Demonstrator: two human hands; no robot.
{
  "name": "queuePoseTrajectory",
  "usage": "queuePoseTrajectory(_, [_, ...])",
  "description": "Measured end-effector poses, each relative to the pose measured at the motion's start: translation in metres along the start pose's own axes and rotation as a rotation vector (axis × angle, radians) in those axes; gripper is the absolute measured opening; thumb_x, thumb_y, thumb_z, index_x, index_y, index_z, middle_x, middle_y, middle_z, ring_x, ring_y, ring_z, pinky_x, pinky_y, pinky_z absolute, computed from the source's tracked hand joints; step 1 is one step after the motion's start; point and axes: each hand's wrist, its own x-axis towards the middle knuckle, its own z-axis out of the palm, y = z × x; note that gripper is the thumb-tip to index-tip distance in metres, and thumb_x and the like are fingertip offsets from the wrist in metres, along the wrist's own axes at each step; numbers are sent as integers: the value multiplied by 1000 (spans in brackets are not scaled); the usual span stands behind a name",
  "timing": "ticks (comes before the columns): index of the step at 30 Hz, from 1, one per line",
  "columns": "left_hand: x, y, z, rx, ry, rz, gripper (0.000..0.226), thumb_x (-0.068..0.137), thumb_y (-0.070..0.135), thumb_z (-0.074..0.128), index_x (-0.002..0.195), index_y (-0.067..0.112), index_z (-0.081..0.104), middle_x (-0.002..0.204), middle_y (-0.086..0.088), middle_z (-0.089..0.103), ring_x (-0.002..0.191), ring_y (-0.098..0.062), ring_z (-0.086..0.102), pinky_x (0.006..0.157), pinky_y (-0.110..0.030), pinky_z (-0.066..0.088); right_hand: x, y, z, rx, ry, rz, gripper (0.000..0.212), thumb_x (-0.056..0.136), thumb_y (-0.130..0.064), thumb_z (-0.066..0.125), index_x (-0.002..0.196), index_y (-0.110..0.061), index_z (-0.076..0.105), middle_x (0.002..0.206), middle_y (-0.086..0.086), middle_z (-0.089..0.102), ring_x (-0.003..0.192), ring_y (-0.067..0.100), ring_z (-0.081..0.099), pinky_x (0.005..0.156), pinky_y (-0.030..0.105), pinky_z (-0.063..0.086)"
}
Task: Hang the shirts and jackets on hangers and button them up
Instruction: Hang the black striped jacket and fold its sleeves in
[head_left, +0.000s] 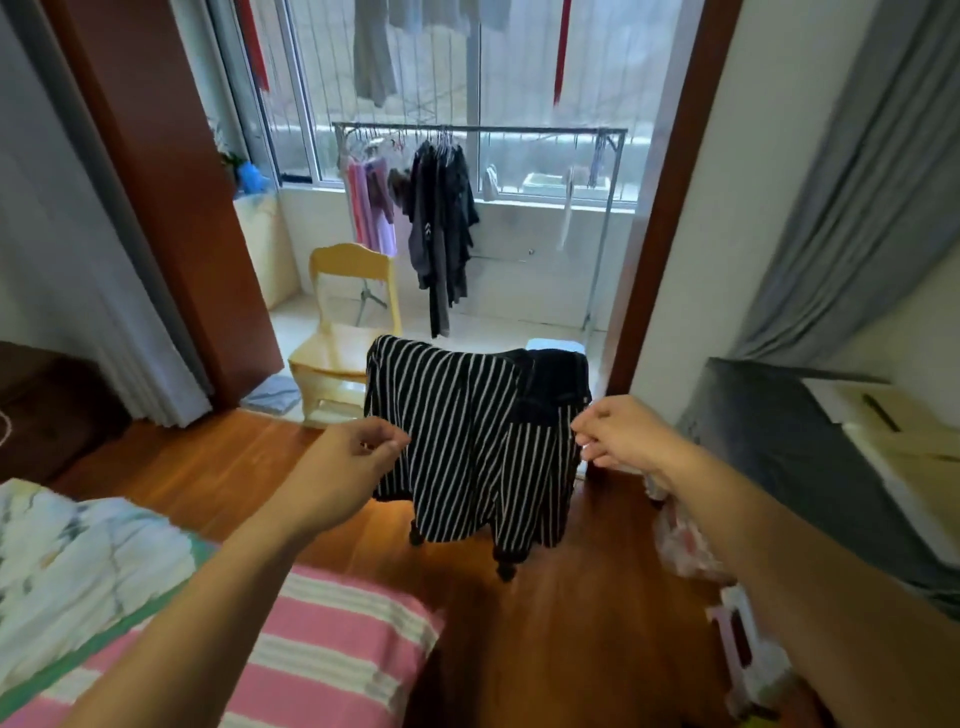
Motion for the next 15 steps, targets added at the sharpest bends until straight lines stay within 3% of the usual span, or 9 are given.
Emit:
queuePoseTrajectory(4, [66, -4, 20, -67, -68, -30, 18, 101, 25, 61, 93, 29, 76, 89, 5, 74, 88, -21, 69, 82, -36, 53, 71, 17, -11, -69, -71, 60, 16, 101, -14, 53, 101, -12, 69, 97, 11, 69, 80, 20, 68, 72, 29, 57])
queuePoseTrajectory(8, [134, -10, 34, -343, -27, -66, 20, 101, 19, 57, 101, 16, 77, 103, -3, 75, 99, -21, 72, 93, -42, 55, 139, 42, -39, 15, -43, 148, 15, 101, -9, 53, 91, -9, 64, 81, 9, 66, 64, 14, 65, 57, 20, 53])
queuePoseTrajectory(15, [295, 13, 91, -94, -151, -85, 17, 102, 28, 57, 100, 26, 73, 94, 1, 74, 94, -26, 69, 94, -47, 53, 237, 67, -91, 60, 73, 239, 15, 99, -7, 55, 91, -10, 67, 86, 12, 68, 70, 20, 66, 61, 28, 53])
